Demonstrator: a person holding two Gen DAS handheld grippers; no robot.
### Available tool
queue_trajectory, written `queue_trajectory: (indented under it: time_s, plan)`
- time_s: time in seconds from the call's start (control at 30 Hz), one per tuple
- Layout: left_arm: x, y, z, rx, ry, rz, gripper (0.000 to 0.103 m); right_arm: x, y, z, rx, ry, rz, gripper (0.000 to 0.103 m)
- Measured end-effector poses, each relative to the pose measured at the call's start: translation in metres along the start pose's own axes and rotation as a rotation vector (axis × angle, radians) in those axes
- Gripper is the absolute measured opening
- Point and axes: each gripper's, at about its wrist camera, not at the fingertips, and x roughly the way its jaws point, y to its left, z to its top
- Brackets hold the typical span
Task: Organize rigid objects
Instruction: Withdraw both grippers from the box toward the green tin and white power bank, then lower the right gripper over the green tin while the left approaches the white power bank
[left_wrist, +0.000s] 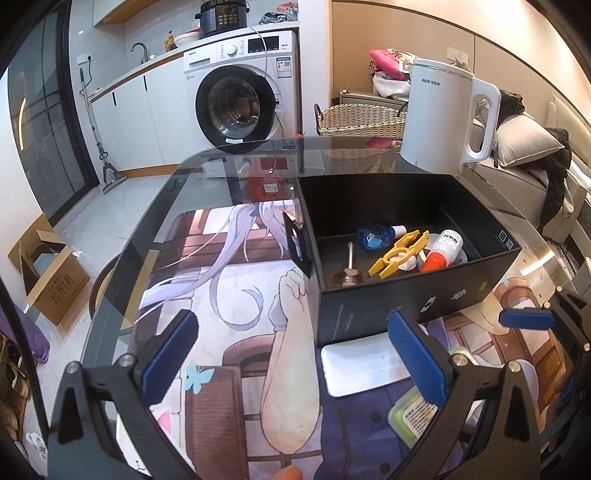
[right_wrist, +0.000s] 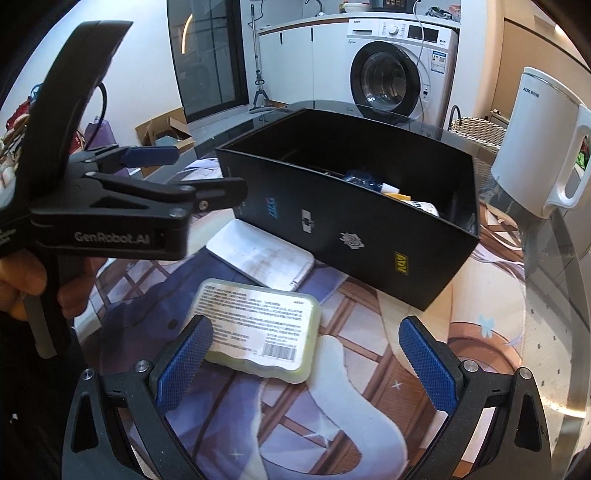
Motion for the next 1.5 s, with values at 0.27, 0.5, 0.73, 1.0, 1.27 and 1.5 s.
queue_trajectory:
  time_s: [0.27, 0.5, 0.73, 1.0, 1.27, 1.5]
  plan:
    - [0.002, 0.004, 0.0, -0.005, 0.006, -0.005, 0.103, 0.007, 0.008, 0.003, -0.003, 0.022, 0.041, 0.102]
    - [0.004, 0.008, -0.001, -0.013, 0.014, -0.005, 0.103, 0.009, 0.009, 0.005, 0.0, 0.025, 0.051, 0.102]
    - [0.007, 0.008, -0.004, -0.004, 0.032, -0.014, 0.103, 0.012, 0.018, 0.007, -0.012, 0.032, 0.058, 0.102]
    - [0.009, 0.005, -0.005, 0.007, 0.048, -0.02, 0.103, 0.013, 0.002, 0.008, 0.04, 0.041, 0.025, 0.102]
    - [0.013, -0.003, -0.007, 0.022, 0.069, -0.053, 0.103, 0.005, -0.029, 0.001, 0.088, 0.05, 0.005, 0.102]
    - [0.017, -0.014, -0.011, 0.043, 0.095, -0.076, 0.103, -0.003, -0.048, -0.006, 0.112, 0.032, -0.07, 0.102]
